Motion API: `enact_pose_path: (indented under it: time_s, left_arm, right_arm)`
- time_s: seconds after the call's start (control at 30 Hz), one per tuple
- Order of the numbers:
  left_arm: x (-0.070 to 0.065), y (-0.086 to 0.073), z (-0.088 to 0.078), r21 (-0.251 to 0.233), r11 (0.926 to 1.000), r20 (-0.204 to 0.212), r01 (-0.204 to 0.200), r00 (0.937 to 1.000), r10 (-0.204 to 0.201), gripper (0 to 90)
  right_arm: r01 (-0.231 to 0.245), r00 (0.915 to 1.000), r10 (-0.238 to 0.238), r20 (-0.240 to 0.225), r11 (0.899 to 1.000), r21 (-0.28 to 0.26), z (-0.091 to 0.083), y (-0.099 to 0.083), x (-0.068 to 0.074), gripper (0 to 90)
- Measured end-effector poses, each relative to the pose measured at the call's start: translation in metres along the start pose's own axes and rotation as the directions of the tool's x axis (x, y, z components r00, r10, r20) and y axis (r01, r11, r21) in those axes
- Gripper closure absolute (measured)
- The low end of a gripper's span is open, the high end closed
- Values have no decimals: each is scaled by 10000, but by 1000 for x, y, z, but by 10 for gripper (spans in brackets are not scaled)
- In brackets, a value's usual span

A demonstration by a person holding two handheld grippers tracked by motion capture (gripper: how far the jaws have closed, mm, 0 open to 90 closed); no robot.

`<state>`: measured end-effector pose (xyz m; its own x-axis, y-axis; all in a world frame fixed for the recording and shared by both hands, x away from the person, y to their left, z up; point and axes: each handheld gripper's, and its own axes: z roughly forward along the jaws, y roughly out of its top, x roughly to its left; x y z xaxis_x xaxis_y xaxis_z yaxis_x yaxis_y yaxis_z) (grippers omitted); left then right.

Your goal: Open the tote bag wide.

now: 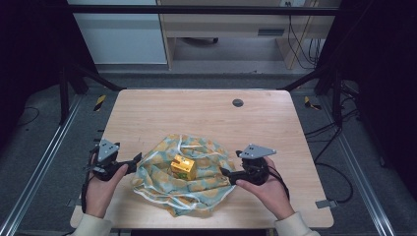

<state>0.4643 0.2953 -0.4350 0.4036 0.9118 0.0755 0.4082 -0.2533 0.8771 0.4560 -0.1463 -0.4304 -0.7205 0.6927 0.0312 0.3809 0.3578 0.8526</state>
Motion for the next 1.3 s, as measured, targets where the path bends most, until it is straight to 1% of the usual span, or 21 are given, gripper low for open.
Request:
enact_pose_path:
  time_s: [0.1,0.2,0.27,0.3,0.33,0.43,0.47,0.57,0.63,0.77,0.83,0.93,1.0,1.03,1.07,1.1,1.13,1.17,1.2,1.23,1.3]
  left_arm:
    - [8,-2,-2,-36,9998,-168,219,9996,-220,101]
    - [15,-4,-3,-102,9993,-303,352,9989,-355,94]
    - [20,-5,-5,-150,9987,-405,483,9980,-489,90]
    - [22,-6,-6,-165,9985,-461,518,9976,-525,88]
    - [25,-7,-6,-169,9983,-599,551,9966,-560,87]
    - [31,-10,-7,-213,9970,-773,743,9941,-758,85]
    - [33,-10,-8,-239,9966,-842,788,9932,-806,83]
    - [37,-11,-8,-222,9963,-907,834,9922,-851,79]
    - [38,-12,-7,-188,9962,-964,848,9916,-862,78]
    - [41,-14,-6,-30,9961,-1007,876,9911,-875,77]
    - [43,-15,-5,21,9961,-1018,883,9909,-877,75]
    - [44,-17,-2,179,9958,-1087,893,9903,-868,73]
    - [45,-17,0,224,9963,-1144,834,9902,-803,73]
    - [45,-17,0,203,9964,-1249,828,9890,-797,72]
    - [45,-17,0,217,9966,-1366,795,9877,-758,71]
    - [45,-17,1,243,9968,-1435,758,9871,-716,72]
    - [45,-18,2,272,9971,-1515,717,9862,-668,72]
    - [45,-18,3,310,9971,-1561,688,9857,-632,72]
    - [46,-19,4,378,9970,-1544,675,9861,-609,72]
    - [46,-19,6,400,9968,-1503,689,9867,-622,72]
    - [48,-20,9,465,9968,-1453,655,9877,-581,72]
  right_arm:
    - [-197,9990,206,401,9995,-240,-6,2,-9,151]
    - [-412,9952,455,871,9979,-502,-12,3,-19,131]
    - [-553,9908,628,1203,9964,-648,-17,4,-27,123]
    - [-694,9870,808,1389,9940,-847,-20,4,-31,119]
    - [-755,9847,886,1503,9930,-906,-22,4,-34,121]
    - [-1027,9719,1239,2000,9882,-1132,-31,4,-47,117]
    - [-1105,9692,1329,2072,9871,-1162,-33,3,-50,113]
    - [-1382,9554,1661,2441,9822,-1272,-39,-1,-63,100]
    - [-1556,9452,1843,2694,9799,-1244,-42,-5,-71,98]
    - [-1776,9267,2053,3148,9774,-1147,-46,-14,-86,85]
    - [-1821,9145,2096,3460,9770,-1105,-48,-17,-92,84]
    - [-1885,8996,2156,3798,9762,-1076,-51,-23,-100,82]
    - [-1918,8867,2145,4096,9767,-962,-54,-27,-105,82]
    - [-1954,8794,2160,4242,9764,-920,-54,-29,-107,81]
    - [-2022,8763,2187,4293,9757,-843,-55,-32,-109,81]
    - [-2114,8698,2230,4401,9745,-759,-55,-34,-112,80]
    - [-2251,8609,2306,4535,9720,-669,-55,-35,-114,80]
    - [-2360,8571,2374,4573,9698,-612,-55,-37,-117,80]
    - [-2425,8553,2395,4595,9687,-535,-55,-39,-119,78]
    - [-2437,8539,2368,4635,9688,-461,-55,-40,-121,78]
    - [-2494,8538,2332,4655,9680,-276,-55,-44,-124,71]
